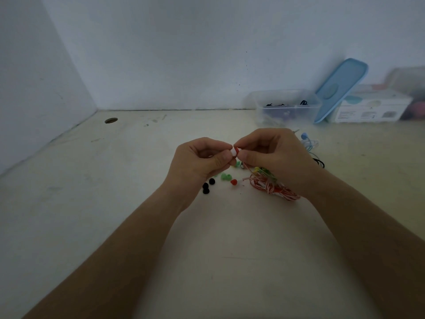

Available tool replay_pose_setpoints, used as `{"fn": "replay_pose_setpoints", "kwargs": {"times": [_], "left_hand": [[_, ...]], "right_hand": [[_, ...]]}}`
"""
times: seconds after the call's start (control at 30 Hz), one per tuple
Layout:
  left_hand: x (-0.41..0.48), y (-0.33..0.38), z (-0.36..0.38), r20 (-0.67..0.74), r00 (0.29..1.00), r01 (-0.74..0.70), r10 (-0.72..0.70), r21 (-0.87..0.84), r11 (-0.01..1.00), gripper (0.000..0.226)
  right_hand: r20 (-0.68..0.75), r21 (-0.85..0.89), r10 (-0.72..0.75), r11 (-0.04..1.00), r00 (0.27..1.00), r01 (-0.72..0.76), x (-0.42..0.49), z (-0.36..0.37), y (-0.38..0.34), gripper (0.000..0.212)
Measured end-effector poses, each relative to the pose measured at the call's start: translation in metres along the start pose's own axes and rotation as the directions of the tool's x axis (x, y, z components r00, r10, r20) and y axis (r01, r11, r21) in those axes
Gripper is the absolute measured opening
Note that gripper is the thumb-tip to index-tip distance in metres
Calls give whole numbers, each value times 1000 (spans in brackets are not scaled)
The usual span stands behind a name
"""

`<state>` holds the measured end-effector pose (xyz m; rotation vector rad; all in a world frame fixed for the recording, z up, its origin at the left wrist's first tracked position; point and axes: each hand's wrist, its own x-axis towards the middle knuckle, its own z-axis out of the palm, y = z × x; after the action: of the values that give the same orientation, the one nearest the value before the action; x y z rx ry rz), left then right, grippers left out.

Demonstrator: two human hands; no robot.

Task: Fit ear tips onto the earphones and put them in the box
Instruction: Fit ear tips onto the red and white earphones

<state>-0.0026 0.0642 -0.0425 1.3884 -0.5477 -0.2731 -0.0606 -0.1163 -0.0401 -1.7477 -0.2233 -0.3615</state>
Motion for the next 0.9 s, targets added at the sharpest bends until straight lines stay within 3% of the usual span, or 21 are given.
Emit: {"fn": "replay_pose_setpoints", "kwargs": {"times": [0.3, 0.63, 0.9], "left_hand": [[0, 3, -1, 33, 998, 59, -57, -78, 995, 21], [1, 0, -2, 21, 998, 57, -56, -36, 998, 20], [0, 0, 0, 36, 997, 67, -64, -89, 994, 18]], "right_hand": [[16, 1, 19, 1000, 1000, -19, 0, 0, -2, 17], [3, -62, -37, 997, 999, 38, -1, 3, -1, 14], [20, 9, -13, 1000, 1000, 13, -1, 2, -2, 18]]}}
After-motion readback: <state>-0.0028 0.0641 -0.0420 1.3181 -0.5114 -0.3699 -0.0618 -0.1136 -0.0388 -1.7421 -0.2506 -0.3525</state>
